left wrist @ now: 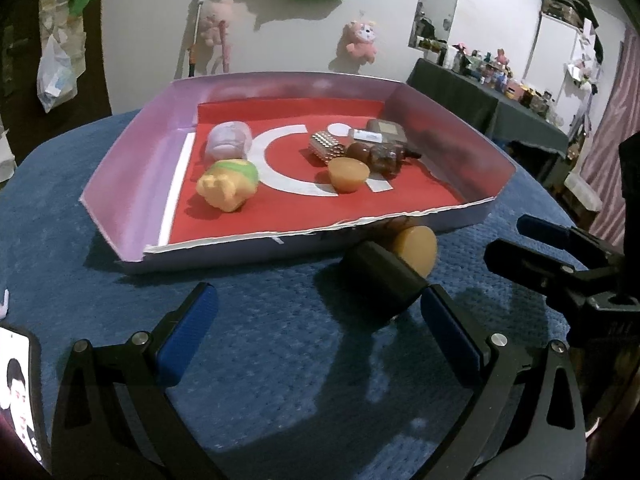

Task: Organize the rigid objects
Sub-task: 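Grasp the black cylinder with the left tool while the right tool grasps the tan ball sponge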

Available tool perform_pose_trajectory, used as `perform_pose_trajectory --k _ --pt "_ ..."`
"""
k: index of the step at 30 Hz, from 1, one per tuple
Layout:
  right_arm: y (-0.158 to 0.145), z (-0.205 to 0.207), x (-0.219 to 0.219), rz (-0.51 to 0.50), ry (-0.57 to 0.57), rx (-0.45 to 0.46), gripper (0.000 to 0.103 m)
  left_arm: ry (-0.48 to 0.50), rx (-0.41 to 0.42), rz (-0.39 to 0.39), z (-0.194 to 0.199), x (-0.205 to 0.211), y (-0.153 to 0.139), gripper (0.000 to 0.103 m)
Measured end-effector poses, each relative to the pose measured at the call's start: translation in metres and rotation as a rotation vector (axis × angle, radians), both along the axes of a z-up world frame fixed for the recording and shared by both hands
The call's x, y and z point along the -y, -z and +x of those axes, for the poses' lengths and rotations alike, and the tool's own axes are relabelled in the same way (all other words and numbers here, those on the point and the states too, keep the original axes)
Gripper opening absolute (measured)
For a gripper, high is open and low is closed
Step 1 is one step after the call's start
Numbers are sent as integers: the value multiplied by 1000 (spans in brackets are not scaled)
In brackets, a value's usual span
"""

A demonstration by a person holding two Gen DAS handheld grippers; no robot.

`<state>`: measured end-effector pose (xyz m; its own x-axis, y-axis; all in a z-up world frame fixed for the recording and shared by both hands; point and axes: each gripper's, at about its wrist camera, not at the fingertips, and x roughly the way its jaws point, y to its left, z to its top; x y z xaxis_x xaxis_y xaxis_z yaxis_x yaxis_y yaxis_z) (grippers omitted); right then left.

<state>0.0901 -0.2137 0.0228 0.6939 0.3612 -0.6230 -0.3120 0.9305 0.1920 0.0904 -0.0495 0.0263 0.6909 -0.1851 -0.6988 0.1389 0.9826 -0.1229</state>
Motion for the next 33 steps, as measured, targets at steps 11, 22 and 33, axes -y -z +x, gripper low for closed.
perform_pose_trajectory --k 11,22,33 --pt "5 6 23 32 50 -27 103 -31 -59 34 19 19 9 103" --pt "9 14 -9 -13 -35 -45 103 -122 -25 -74 1 -45 6 103" --pt "18 31 -39 -21 -102 -117 77 -33 0 -68 0 -21 5 102"
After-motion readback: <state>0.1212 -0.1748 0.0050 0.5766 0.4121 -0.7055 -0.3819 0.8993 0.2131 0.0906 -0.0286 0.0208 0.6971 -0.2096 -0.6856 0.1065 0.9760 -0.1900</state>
